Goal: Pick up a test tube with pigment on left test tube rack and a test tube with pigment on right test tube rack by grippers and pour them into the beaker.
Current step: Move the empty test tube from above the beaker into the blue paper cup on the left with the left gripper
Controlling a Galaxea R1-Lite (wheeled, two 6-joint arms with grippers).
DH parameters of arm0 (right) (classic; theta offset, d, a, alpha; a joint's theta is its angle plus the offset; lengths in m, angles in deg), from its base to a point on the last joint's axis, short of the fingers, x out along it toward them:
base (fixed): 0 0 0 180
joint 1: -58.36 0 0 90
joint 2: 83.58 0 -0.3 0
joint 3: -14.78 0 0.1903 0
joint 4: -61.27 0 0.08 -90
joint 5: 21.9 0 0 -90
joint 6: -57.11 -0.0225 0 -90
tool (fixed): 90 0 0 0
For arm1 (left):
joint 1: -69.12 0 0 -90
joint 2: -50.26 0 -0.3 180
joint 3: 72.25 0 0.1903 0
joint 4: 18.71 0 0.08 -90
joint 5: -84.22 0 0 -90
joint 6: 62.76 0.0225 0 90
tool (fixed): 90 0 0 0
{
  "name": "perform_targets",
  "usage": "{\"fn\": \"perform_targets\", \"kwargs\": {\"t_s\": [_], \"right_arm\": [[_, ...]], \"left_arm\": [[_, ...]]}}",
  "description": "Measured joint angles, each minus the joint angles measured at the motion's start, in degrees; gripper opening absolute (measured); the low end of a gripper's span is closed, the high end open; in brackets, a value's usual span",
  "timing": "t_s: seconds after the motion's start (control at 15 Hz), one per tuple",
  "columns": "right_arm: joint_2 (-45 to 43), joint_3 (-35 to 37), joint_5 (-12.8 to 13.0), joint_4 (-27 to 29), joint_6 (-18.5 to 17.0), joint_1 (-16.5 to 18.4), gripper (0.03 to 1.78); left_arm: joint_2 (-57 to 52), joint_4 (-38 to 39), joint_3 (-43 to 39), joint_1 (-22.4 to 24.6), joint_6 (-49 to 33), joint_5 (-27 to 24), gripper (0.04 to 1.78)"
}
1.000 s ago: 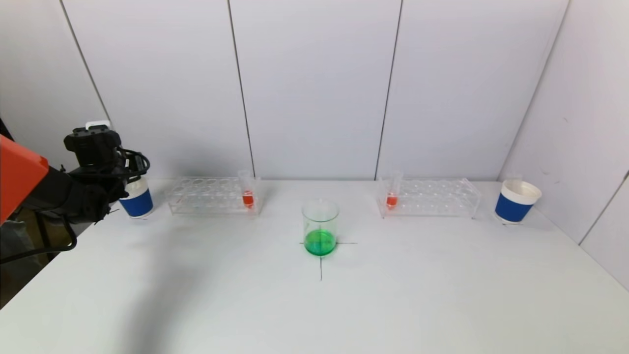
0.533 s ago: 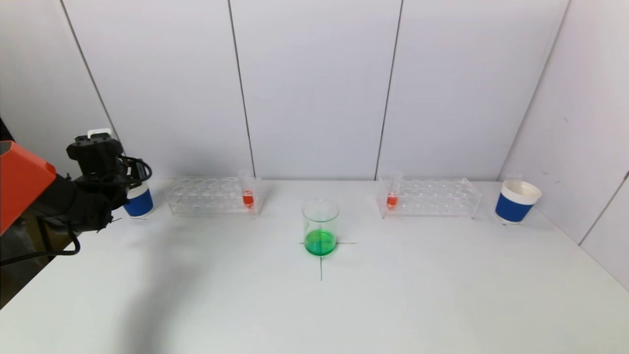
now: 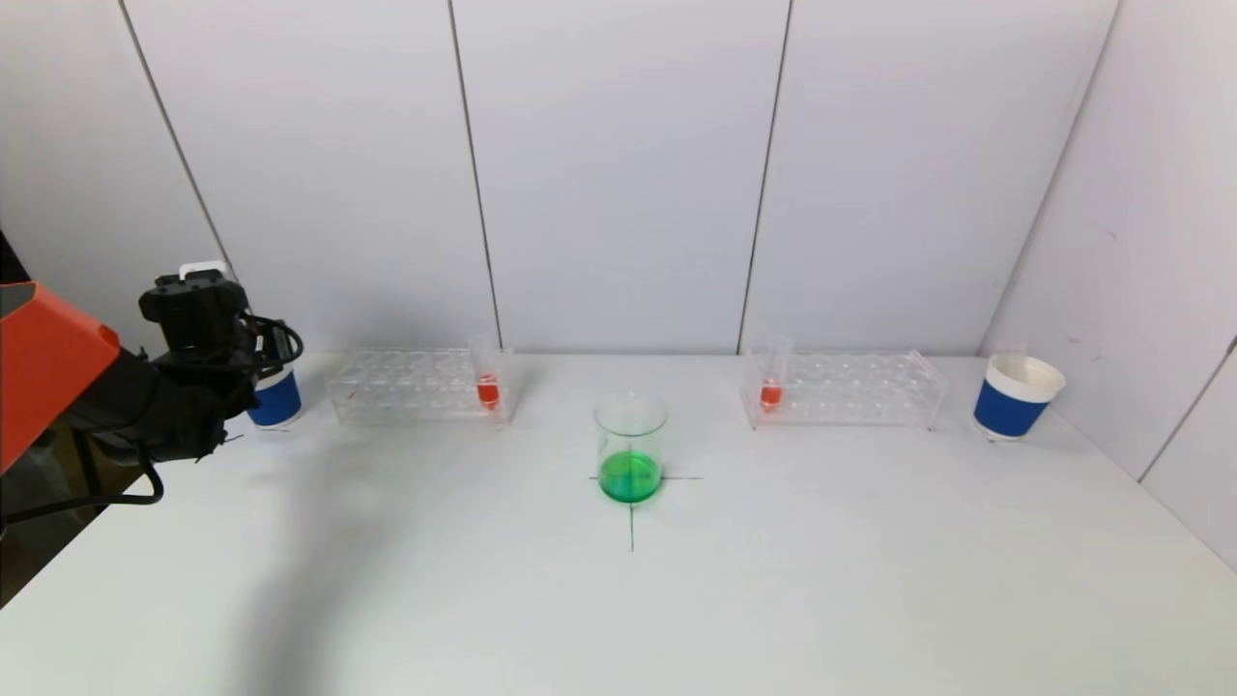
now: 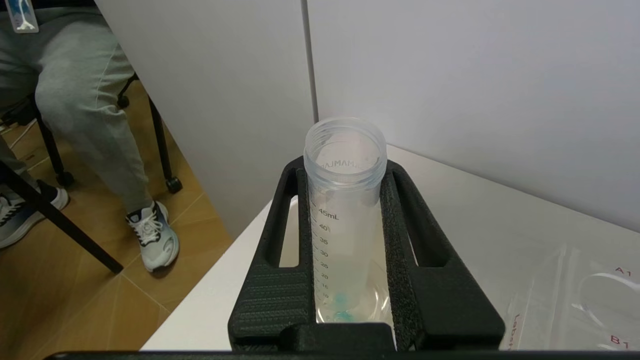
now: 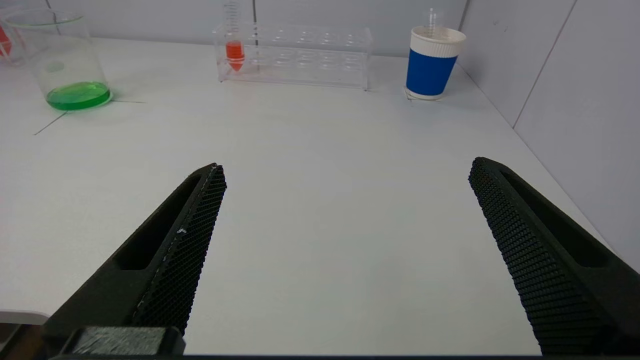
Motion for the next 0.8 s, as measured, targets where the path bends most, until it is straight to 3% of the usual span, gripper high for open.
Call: {"fn": "perform_targets", "kwargs": {"t_s": [0.53, 0.8], "right_arm": [[0.00, 0.00, 0.00, 0.00, -0.02, 0.00, 1.77], [0.00, 0.00, 0.00, -0.02, 0.00, 0.00, 1.77]], "left_arm": [[0.05, 0.06, 0.00, 0.00, -0.11, 0.02, 0.43], [0.16, 1.58, -0.21, 0.00, 0.02, 0.02, 0.68]]}}
